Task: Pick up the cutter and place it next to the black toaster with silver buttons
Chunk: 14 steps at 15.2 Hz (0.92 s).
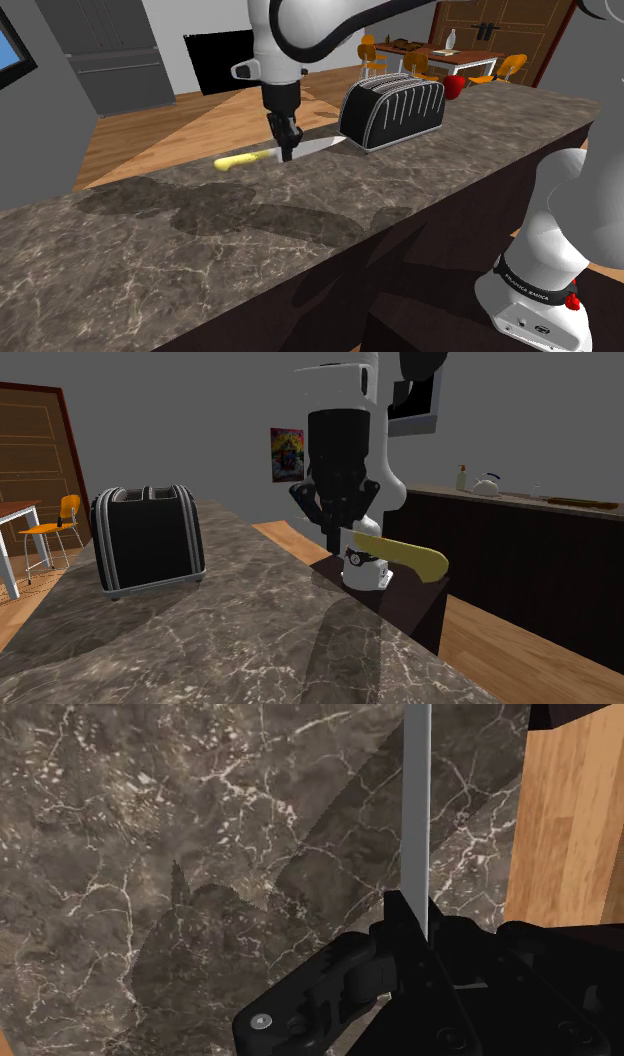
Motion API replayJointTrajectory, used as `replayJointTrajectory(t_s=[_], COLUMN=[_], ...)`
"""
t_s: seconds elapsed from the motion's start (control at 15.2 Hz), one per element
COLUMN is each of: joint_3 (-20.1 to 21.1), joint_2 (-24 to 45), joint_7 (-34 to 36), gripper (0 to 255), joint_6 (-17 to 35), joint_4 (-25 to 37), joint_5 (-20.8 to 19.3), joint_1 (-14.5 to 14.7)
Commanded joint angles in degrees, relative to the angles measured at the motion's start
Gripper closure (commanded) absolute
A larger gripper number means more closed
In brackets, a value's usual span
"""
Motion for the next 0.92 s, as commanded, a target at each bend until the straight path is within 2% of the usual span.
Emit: replayJointTrajectory(t_s=[0.0, 0.86], joint_3=[-0.02, -0.02], joint_2=[0.03, 0.12], joint_7=[-0.01, 0.12], gripper=[255, 255], joint_6=[-1.5, -11.55], joint_4=[1.49, 11.62], joint_5=[-0.01, -0.05], joint_1=[-0.02, -0.02])
